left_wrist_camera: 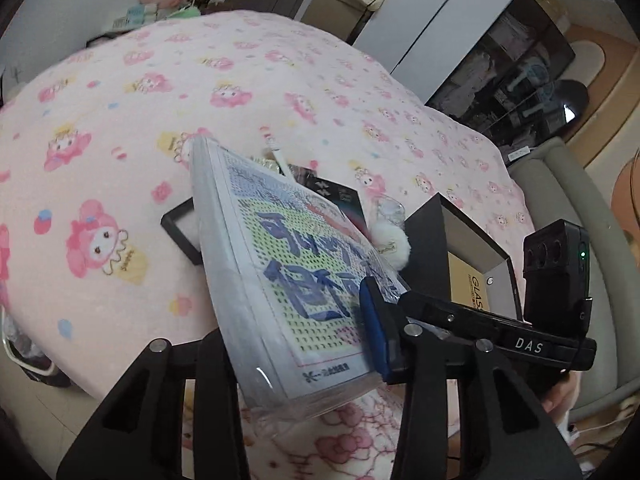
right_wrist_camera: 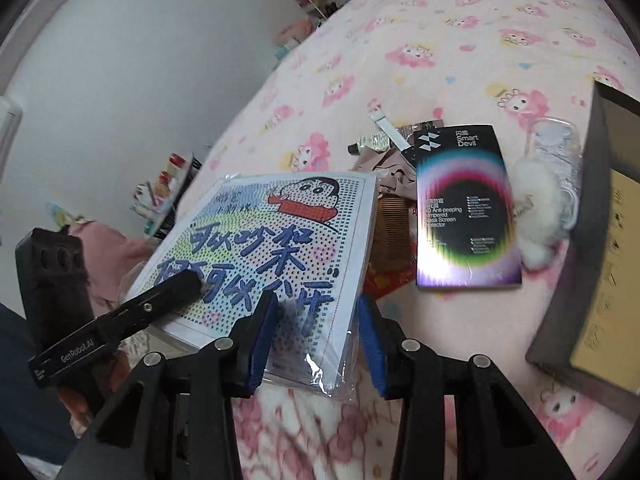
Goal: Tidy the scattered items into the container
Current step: 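Carry the Shin-chan bead-art package with both grippers over the black box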
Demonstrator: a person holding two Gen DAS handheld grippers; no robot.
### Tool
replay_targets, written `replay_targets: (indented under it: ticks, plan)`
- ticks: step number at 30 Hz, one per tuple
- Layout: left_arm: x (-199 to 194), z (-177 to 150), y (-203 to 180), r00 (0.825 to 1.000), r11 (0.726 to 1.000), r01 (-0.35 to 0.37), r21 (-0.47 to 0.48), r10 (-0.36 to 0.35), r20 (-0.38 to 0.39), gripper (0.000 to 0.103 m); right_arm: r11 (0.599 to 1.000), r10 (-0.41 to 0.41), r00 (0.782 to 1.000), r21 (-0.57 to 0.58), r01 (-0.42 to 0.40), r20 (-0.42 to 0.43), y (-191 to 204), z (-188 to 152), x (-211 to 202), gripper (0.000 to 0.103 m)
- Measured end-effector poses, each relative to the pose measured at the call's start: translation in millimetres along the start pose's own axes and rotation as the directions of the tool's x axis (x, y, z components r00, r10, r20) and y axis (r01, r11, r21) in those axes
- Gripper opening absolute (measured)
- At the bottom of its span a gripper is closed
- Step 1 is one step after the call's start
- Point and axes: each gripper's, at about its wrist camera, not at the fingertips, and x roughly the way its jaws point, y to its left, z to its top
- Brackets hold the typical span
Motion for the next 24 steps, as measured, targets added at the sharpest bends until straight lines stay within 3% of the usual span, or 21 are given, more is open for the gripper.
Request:
replay_targets:
  ticks: [6,11,17,24]
  plan:
    - [-6.7,-1.1,-34.0,1.000,0.999,0.007,0.043,-0.008,0.011,0.040,0.999,0.032,0.998,0.032,-0.034,0.048,-10.8,-10.8,-29.1,0.036]
    - [-2.1,6.0,-86.7,0.996,0.987,0.092,0.130,-0.094,0.007,0.040,0.999,0.025,0.990,0.036,-0.030,0.139,-20.4,-17.4,-78.9,0.036]
    - [61.1,4.1,-166.9,0.975,0.955,0.215,0.202,-0.199,-0.094,0.038,0.986,-0.102,0.963,0.151,0.065,0.250,-72.6,-36.7,-153.7,0.036]
    - [150.0,-5.7,-254.3,0.947,0.920,0.282,0.272,-0.222,-0.231,0.038,0.941,-0.294,0.926,0.241,0.238,0.236,-157.7,-42.4,-201.6,0.036]
